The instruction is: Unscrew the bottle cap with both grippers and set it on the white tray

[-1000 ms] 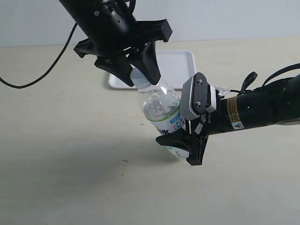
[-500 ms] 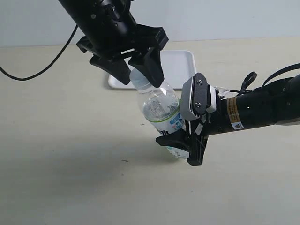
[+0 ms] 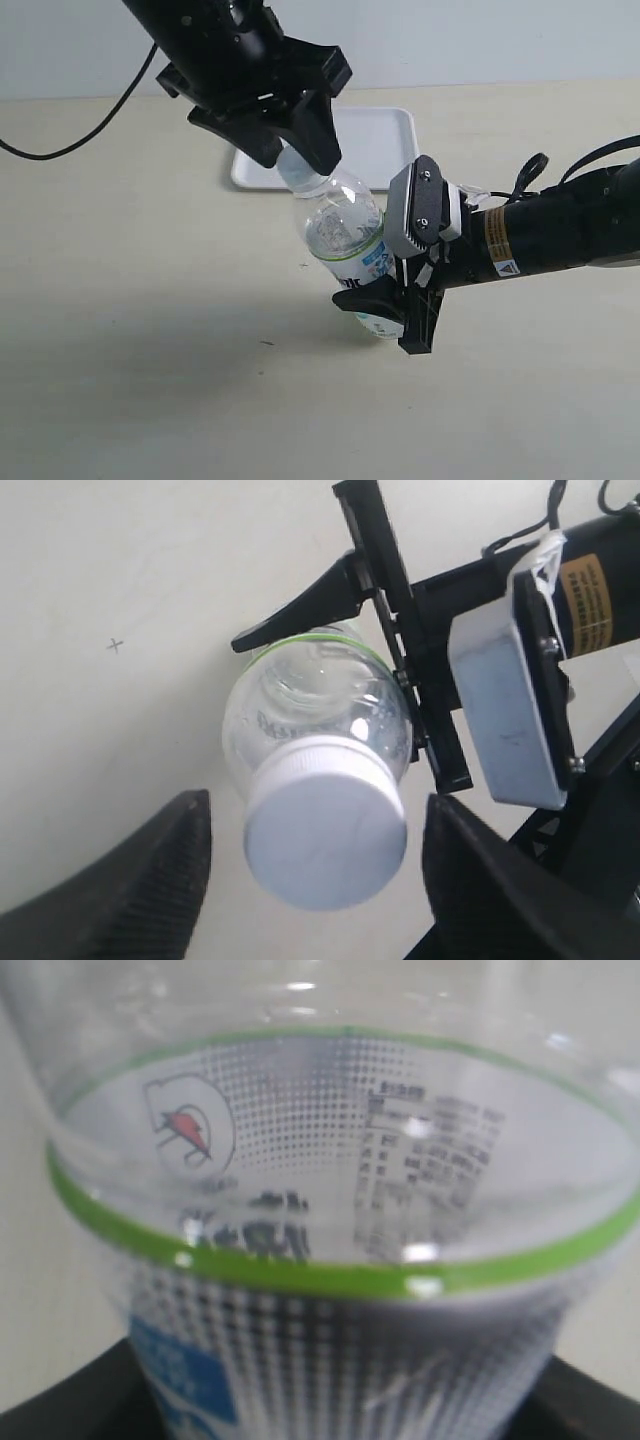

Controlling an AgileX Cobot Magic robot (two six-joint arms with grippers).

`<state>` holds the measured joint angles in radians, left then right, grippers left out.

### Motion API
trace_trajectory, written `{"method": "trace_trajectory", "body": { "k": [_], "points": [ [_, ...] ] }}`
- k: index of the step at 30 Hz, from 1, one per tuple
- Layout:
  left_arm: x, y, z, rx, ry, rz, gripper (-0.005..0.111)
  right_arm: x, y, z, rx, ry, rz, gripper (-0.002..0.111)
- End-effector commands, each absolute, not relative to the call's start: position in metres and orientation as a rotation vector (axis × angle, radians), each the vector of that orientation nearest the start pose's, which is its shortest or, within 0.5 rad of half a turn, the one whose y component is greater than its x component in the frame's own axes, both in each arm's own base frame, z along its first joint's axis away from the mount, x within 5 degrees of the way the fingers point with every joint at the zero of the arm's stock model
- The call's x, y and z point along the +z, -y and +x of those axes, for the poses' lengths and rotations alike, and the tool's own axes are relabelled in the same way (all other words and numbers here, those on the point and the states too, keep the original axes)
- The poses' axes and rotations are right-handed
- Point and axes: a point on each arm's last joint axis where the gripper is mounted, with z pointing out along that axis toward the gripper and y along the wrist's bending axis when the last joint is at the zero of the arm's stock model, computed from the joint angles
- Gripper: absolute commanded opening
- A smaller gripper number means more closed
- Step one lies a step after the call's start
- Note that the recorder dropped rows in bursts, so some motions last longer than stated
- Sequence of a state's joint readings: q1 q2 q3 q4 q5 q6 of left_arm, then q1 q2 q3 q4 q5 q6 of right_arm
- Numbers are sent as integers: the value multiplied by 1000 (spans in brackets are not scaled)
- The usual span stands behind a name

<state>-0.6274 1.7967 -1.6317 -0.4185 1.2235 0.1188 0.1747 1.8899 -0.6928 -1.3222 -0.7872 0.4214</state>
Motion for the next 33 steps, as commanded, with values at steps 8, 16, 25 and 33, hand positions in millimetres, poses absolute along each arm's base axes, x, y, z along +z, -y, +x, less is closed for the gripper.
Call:
{"method": "trace_trajectory", "body": {
  "k": [8, 16, 25, 33],
  "points": [
    [314, 248, 285, -673, -2742, 945, 60, 118, -115, 284, 604, -1761, -1303, 0],
    [313, 249, 285, -673, -2744, 945, 59, 118, -115, 284, 604, -1761, -1303, 0],
    [313, 249, 285, -673, -2744, 945, 56, 118, -115, 284, 604, -1761, -1303, 0],
    [313, 249, 285, -677, -2746, 940, 50, 118, -115, 284, 604, -1761, -1303, 0]
  ]
}}
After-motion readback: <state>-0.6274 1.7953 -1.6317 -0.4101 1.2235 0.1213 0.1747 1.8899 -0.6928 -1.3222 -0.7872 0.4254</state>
